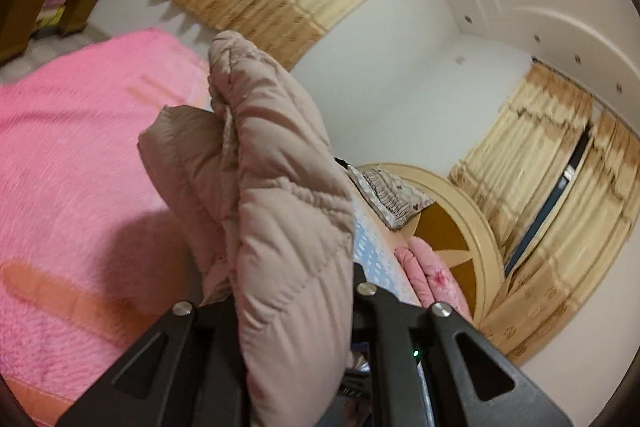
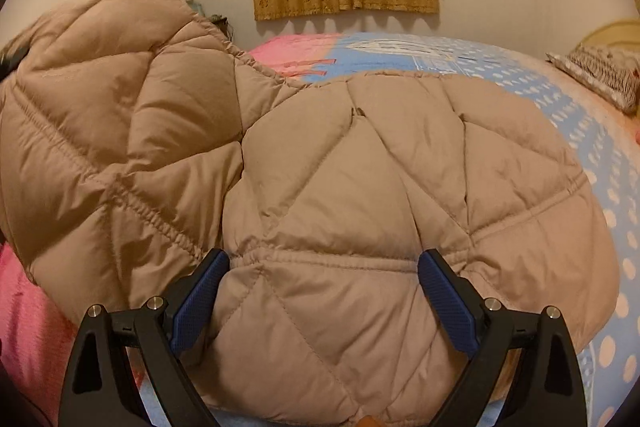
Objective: Fold large clothes
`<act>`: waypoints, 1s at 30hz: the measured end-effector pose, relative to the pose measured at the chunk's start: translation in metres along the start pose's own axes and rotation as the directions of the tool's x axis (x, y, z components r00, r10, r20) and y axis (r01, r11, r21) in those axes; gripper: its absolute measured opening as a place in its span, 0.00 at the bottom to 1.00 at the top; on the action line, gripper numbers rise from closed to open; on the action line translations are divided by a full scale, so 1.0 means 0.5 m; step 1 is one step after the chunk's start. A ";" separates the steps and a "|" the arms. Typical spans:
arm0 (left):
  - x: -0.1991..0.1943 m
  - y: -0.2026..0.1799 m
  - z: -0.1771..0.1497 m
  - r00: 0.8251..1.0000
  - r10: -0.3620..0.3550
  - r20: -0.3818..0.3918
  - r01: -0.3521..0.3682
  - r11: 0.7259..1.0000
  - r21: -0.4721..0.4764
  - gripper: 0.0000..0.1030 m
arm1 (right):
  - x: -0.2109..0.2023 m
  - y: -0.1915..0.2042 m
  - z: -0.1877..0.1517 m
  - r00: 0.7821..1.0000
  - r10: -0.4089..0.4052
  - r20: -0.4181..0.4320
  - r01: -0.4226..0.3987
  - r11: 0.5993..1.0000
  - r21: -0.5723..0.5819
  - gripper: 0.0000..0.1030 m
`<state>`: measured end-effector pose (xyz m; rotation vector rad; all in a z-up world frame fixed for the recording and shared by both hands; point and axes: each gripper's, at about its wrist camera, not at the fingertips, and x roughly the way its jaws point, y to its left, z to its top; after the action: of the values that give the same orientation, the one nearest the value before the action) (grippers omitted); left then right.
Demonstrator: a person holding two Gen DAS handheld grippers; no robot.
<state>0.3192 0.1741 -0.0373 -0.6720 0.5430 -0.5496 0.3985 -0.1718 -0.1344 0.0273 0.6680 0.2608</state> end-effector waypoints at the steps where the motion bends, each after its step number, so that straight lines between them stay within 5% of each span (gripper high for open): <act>1: 0.004 -0.009 0.001 1.000 0.007 0.003 -0.008 1.000 0.016 0.12 | -0.003 -0.005 -0.003 1.000 0.008 0.002 -0.008 1.000 0.010 0.93; 8: 0.125 -0.136 -0.030 0.997 0.038 -0.067 -0.023 0.978 0.209 0.12 | -0.021 -0.055 -0.024 0.999 0.047 0.014 -0.048 0.997 0.068 0.93; 13: 0.254 -0.235 -0.105 0.986 0.100 -0.132 -0.035 0.905 0.424 0.12 | -0.043 -0.091 -0.054 0.995 0.098 0.019 -0.100 0.991 0.094 0.93; 17: 0.333 -0.265 -0.165 0.971 0.131 -0.200 -0.012 0.863 0.506 0.12 | -0.097 -0.137 -0.083 0.985 0.164 0.057 -0.171 0.974 0.152 0.93; 23: 0.395 -0.242 -0.237 0.951 0.147 -0.273 0.025 0.842 0.539 0.12 | -0.210 -0.257 -0.123 0.990 0.056 0.128 -0.087 0.964 0.253 0.93; 26: 0.398 -0.255 -0.266 0.948 0.170 -0.268 0.025 0.803 0.596 0.12 | -0.256 -0.324 -0.102 0.985 0.007 0.174 -0.061 0.950 0.307 0.93; 30: 0.396 -0.273 -0.303 0.950 0.203 -0.237 0.013 0.733 0.680 0.12 | -0.295 -0.350 -0.008 0.970 0.039 0.241 -0.111 0.950 0.291 0.93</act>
<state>0.3289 -0.1032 -0.0982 0.1499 0.6029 -0.7023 0.3251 -0.3776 -0.0670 0.3734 0.4678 0.2225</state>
